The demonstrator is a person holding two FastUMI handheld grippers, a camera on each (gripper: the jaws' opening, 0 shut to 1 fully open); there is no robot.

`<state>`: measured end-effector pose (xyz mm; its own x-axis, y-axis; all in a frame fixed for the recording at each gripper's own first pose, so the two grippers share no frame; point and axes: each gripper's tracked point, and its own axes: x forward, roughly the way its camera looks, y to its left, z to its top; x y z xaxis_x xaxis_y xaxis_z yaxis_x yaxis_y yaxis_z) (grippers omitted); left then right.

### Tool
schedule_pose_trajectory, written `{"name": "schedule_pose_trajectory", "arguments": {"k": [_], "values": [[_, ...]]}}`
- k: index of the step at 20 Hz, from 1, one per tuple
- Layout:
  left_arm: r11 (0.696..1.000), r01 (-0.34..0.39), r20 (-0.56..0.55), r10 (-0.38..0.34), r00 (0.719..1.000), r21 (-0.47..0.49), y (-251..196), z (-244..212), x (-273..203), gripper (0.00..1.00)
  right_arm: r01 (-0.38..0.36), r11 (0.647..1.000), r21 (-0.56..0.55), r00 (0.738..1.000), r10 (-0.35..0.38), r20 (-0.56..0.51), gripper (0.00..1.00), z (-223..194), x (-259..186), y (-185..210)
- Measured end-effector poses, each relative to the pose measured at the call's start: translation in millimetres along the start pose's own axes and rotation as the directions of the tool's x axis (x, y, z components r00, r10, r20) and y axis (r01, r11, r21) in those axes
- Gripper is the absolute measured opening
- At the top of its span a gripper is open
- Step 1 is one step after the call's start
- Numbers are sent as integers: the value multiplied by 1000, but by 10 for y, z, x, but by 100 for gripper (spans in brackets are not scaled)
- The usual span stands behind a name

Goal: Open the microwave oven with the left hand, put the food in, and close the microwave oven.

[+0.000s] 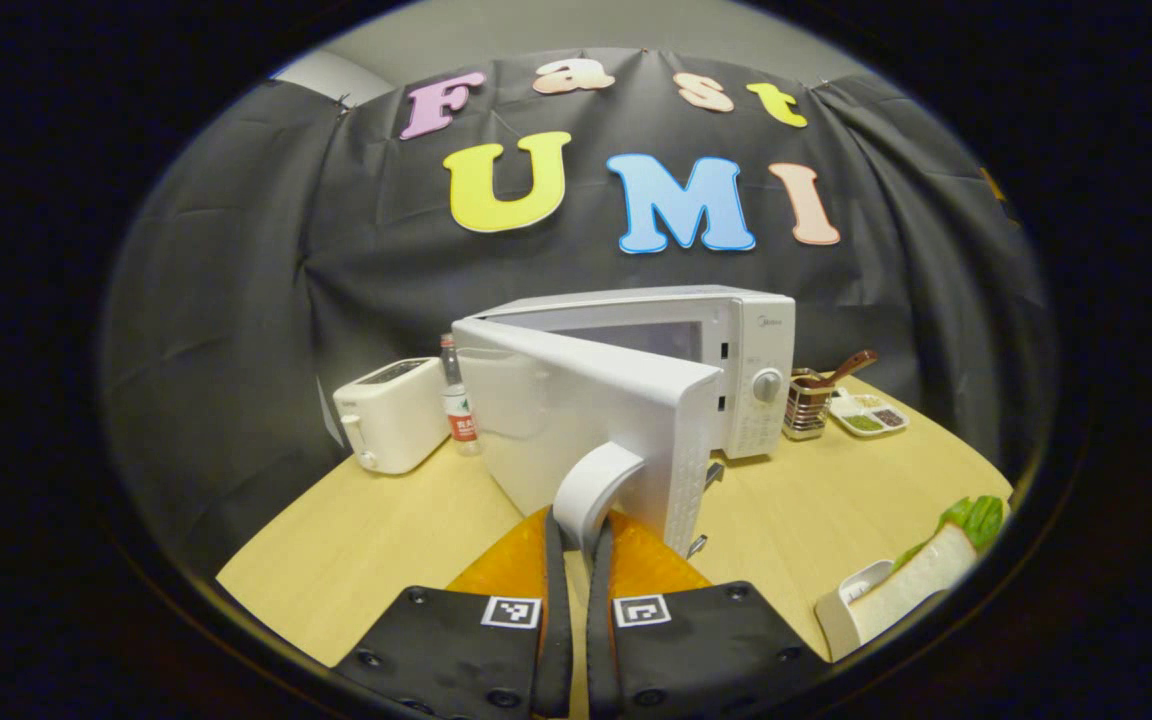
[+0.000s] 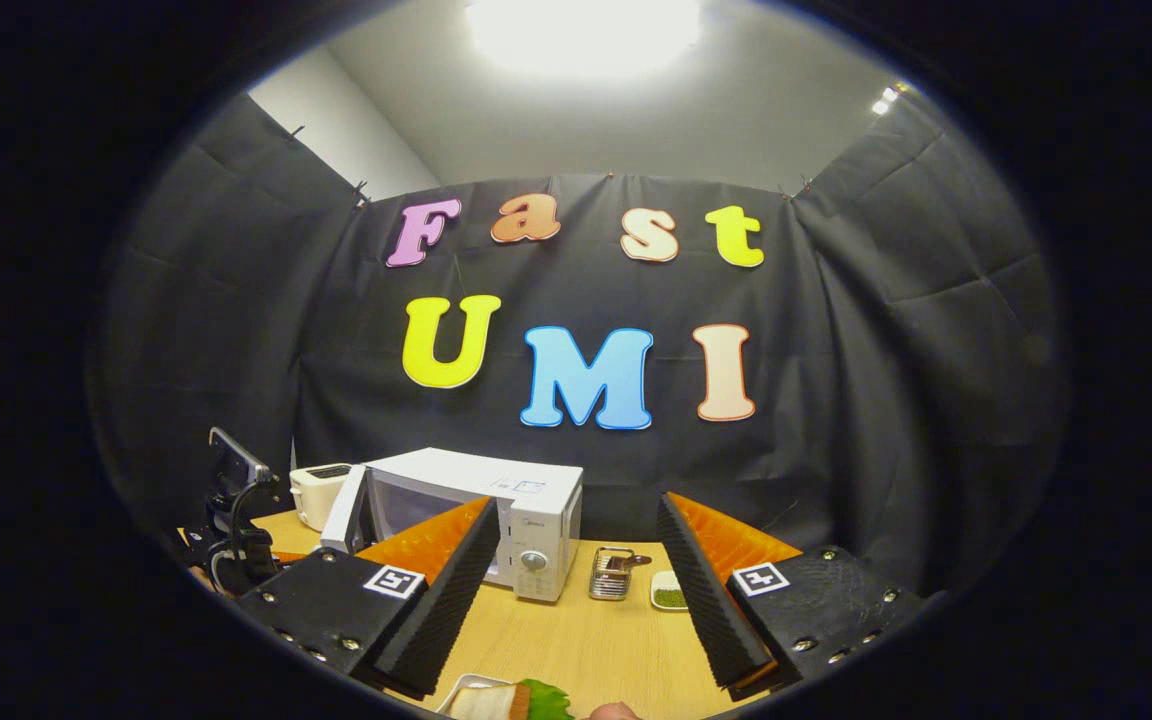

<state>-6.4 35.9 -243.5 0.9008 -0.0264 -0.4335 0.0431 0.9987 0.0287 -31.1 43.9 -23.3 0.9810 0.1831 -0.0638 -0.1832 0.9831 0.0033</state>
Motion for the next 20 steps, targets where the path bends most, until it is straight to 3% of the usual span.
{"name": "schedule_pose_trajectory", "arguments": {"k": [6,20], "values": [[999,47,1,-47,999,5,388,-90,-137,13,-9,1000,4,1000,9,8,96,55,41,496],[997,77,-1,-77,997,-20,1293,-241,-259,12,-20,1000,-11,1000,20,19,96,92,169,1351]]}}
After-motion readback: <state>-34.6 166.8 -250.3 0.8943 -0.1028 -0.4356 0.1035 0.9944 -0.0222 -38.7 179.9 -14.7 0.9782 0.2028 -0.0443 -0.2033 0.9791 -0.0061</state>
